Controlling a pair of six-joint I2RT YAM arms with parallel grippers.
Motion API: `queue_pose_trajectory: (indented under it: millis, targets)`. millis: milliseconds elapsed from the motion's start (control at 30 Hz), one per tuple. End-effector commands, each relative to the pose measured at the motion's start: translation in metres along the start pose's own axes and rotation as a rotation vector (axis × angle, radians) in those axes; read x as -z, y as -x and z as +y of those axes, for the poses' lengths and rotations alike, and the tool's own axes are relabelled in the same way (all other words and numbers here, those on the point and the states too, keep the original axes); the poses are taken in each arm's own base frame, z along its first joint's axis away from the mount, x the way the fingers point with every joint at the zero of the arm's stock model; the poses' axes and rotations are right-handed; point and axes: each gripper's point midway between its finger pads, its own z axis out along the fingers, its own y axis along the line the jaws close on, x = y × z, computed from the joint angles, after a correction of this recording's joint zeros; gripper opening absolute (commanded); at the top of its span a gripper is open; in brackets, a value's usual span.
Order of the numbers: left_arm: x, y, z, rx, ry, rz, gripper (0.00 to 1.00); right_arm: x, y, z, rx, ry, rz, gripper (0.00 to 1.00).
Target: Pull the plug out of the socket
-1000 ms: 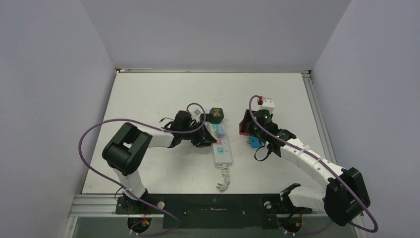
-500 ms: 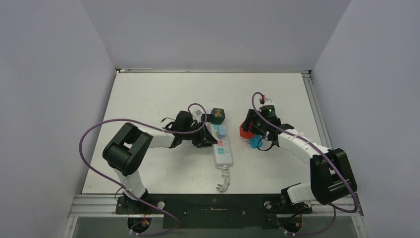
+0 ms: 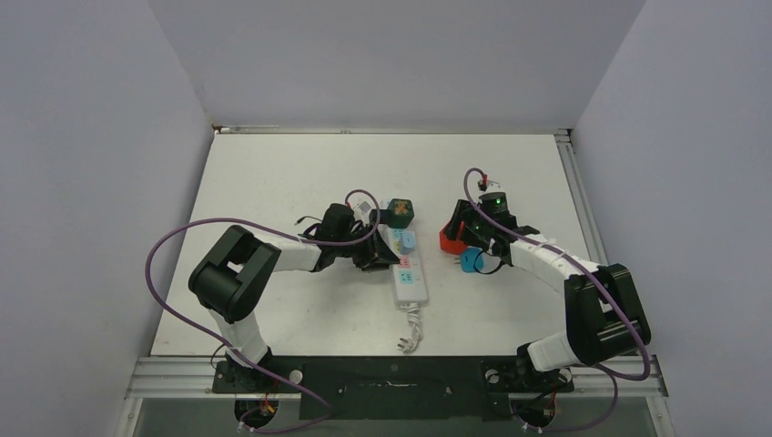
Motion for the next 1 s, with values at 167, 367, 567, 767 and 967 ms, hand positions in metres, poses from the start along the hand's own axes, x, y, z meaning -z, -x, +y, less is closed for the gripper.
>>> queue_pose_trajectory:
  millis: [167, 367, 567, 767, 967]
  targets:
    - [0.0, 0.003, -0.001, -0.061, 0.028, -0.012, 0.0, 0.005, 0.02, -0.001, 0.002, -0.017, -0.072, 0.79]
    - [0.001, 0.004, -0.002, -0.064, 0.028, -0.014, 0.0, 0.021, 0.033, -0.002, 0.018, -0.05, -0.105, 0.93]
    - [0.002, 0.003, -0.005, -0.06, 0.016, -0.015, 0.0, 0.042, 0.047, -0.004, 0.022, -0.086, -0.154, 0.94]
    - [0.002, -0.002, -0.01, -0.039, -0.014, -0.004, 0.0, 0.062, 0.053, 0.02, 0.017, -0.008, -0.191, 0.92]
    - [0.0, -0.004, -0.009, -0.039, -0.011, 0.003, 0.0, 0.066, 0.035, 0.077, 0.042, 0.112, -0.16, 0.93]
